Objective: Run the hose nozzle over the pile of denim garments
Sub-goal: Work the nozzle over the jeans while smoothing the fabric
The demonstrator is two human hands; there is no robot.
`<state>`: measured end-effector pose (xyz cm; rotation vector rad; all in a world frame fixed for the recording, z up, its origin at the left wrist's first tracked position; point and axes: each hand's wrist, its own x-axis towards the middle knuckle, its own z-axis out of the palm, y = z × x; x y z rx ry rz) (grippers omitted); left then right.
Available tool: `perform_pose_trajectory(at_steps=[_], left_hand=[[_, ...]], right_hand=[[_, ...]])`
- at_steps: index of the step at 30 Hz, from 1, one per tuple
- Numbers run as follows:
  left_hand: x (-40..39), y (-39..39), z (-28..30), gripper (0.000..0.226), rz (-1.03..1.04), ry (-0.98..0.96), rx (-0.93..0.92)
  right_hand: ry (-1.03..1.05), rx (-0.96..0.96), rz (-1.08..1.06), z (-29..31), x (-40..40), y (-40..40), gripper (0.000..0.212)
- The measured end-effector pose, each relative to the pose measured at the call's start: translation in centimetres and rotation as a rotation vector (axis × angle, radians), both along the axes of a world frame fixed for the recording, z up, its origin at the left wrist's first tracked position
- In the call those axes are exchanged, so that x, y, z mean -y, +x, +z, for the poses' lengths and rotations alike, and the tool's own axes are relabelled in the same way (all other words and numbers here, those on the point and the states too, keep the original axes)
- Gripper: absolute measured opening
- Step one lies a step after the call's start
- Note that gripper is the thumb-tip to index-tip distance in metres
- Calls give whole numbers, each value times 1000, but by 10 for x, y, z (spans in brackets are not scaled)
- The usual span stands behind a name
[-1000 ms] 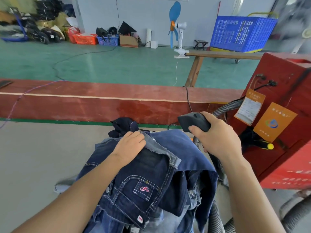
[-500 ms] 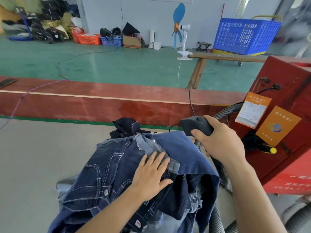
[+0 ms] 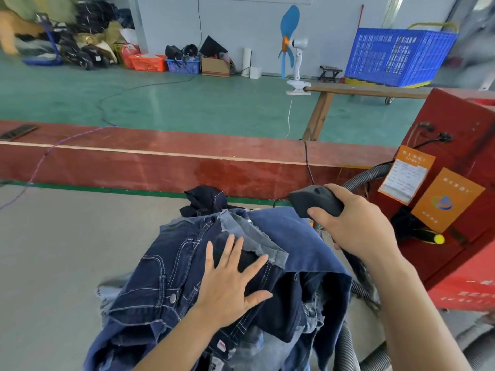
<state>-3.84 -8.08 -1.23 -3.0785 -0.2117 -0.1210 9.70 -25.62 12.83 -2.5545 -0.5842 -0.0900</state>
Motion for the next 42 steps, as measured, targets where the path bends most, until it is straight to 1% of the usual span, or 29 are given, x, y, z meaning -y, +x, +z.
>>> perform_pose_trajectory(at_steps=[1, 2, 3, 5, 7, 11, 14, 16, 22, 26, 30, 37, 42], left_hand=[[2, -1, 0, 65, 31, -14, -34], [3, -1, -4, 65, 48, -26, -18], [3, 0, -10, 70, 52, -50, -5], [7, 3, -22, 88, 86, -112, -91], [12, 6, -27, 96, 136, -127, -129], [13, 7, -30, 94, 123, -199, -209], [10, 7, -26, 92, 93, -219, -239], [9, 7, -24, 90, 77, -216, -261], [8, 5, -24, 86, 40, -202, -262], [6, 2, -27, 84, 10, -207, -230], [6, 2, -28, 82, 8, -198, -228], [7, 1, -29, 82, 16, -230, -204], [9, 1, -28, 80, 23, -268, -213]], right_hand=[[-14, 8, 24, -1, -2, -2, 47], [-30, 15, 49, -2, -5, -5, 48], [-47, 17, 75, -4, -7, -8, 49], [-90, 7, 135, -8, -12, -13, 49], [-156, 4, 205, -14, -16, -17, 48], [-329, -9, 333, -28, -13, -25, 51], [-461, 21, 360, -38, -7, -29, 53], [-509, 30, 364, -43, -6, -29, 53], [-495, 24, 365, -51, -13, -33, 46], [-532, 46, 386, -55, -26, -33, 44], [-570, 58, 416, -61, -39, -33, 47], [-559, 91, 396, -73, -47, -34, 45], [-518, 123, 340, -86, -53, -41, 52]])
